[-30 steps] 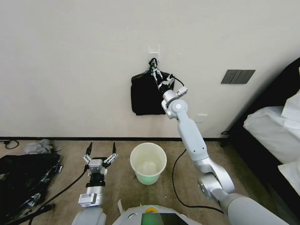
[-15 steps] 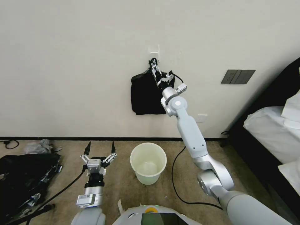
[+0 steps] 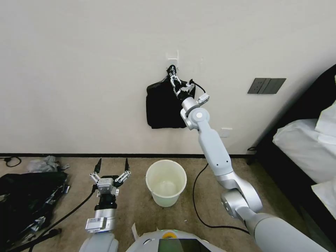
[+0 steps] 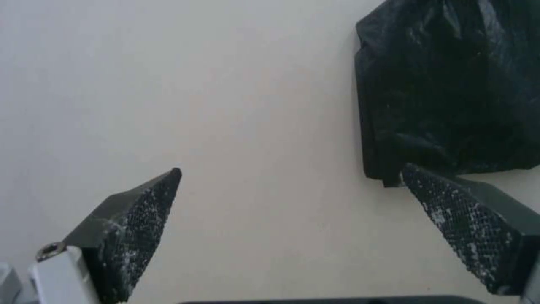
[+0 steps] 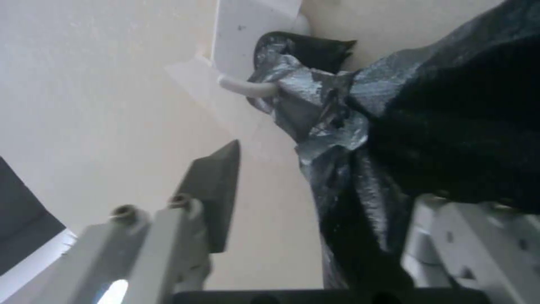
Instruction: Place a trash bag onto the trash bin.
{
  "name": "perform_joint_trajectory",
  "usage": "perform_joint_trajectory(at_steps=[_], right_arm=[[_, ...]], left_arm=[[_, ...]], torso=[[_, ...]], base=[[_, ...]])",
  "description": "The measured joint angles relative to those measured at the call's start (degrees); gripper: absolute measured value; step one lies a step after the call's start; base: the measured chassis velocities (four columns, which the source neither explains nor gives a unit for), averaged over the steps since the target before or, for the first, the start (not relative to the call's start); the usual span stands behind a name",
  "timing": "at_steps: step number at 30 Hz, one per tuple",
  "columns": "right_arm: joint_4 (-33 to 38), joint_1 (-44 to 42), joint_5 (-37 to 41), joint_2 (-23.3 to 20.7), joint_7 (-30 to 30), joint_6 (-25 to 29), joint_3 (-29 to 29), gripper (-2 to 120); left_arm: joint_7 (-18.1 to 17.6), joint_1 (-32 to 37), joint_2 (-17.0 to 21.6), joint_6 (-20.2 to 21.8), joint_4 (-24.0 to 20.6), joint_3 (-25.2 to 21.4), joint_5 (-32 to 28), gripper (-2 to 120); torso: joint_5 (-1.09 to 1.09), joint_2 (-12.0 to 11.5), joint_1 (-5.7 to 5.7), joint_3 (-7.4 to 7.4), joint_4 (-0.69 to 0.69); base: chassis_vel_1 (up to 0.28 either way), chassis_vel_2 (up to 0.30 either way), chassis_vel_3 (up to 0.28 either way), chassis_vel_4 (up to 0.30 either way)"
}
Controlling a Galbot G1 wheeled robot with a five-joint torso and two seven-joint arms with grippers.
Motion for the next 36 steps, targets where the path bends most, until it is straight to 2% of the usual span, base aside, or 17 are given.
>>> perform_joint_trajectory(at_steps=[1,5,6,9,10,13,23,31,36], right_arm=[[0.0,0.0,0.0,0.0,0.0,0.0,0.0,48],[-0.3,0.1,0.1,0.0,0.0,0.0,0.0,28],[-0.3,0.1,0.1,0.0,0.0,0.0,0.0,28],[-0.4,0.1,0.1,0.0,0.0,0.1,0.0,14],[-0.4,0.1,0.1,0.0,0.0,0.1,0.0,14],[-0.4,0.1,0.1,0.1,0.1,0.2,0.0,0],[0.7,-0.9,0.0,-0.5,0.3,0.3,-0.3,0],[6.6,-6.1,-3.6,-2.3,-0.4,0.3,-2.1,0],[7.2,-7.2,-3.6,-2.4,-0.5,0.3,-1.6,0]], left_arm=[[0.0,0.0,0.0,0.0,0.0,0.0,0.0,100],[0.0,0.1,0.1,0.0,-0.1,-0.1,0.0,100],[0.0,0.1,0.1,0.0,-0.1,-0.1,0.0,100],[-0.1,0.1,0.1,0.0,-0.2,-0.2,0.0,100],[-0.1,0.1,0.1,0.0,-0.2,-0.2,0.0,100],[-0.1,0.2,0.1,0.0,-0.3,-0.2,0.0,100],[-0.3,0.1,0.0,0.0,-0.2,-0.1,-0.2,100],[-0.3,-0.5,0.5,0.2,0.1,0.0,-0.2,100],[-0.3,-0.5,0.5,0.2,0.2,0.1,-0.2,100]], torso=[[0.0,0.0,0.0,0.0,0.0],[0.0,0.0,0.0,0.0,0.0],[0.0,0.0,0.0,0.0,0.0],[0.0,0.0,0.0,0.0,0.0],[0.0,0.0,0.0,0.0,0.0],[0.0,0.0,0.0,0.0,0.0],[0.0,0.0,0.0,0.0,0.0],[0.0,0.0,0.0,0.0,-0.01],[0.0,0.0,0.0,0.0,0.0]], base=[[0.0,0.0,0.0,0.0],[0.0,0.0,0.0,0.0],[0.0,0.0,0.0,0.0],[0.0,0.0,0.0,0.0],[0.0,0.0,0.0,0.0],[0.0,0.0,0.0,0.0],[0.0,0.0,0.0,0.0],[0.0,0.0,0.0,0.0],[0.0,0.0,0.0,0.0]])
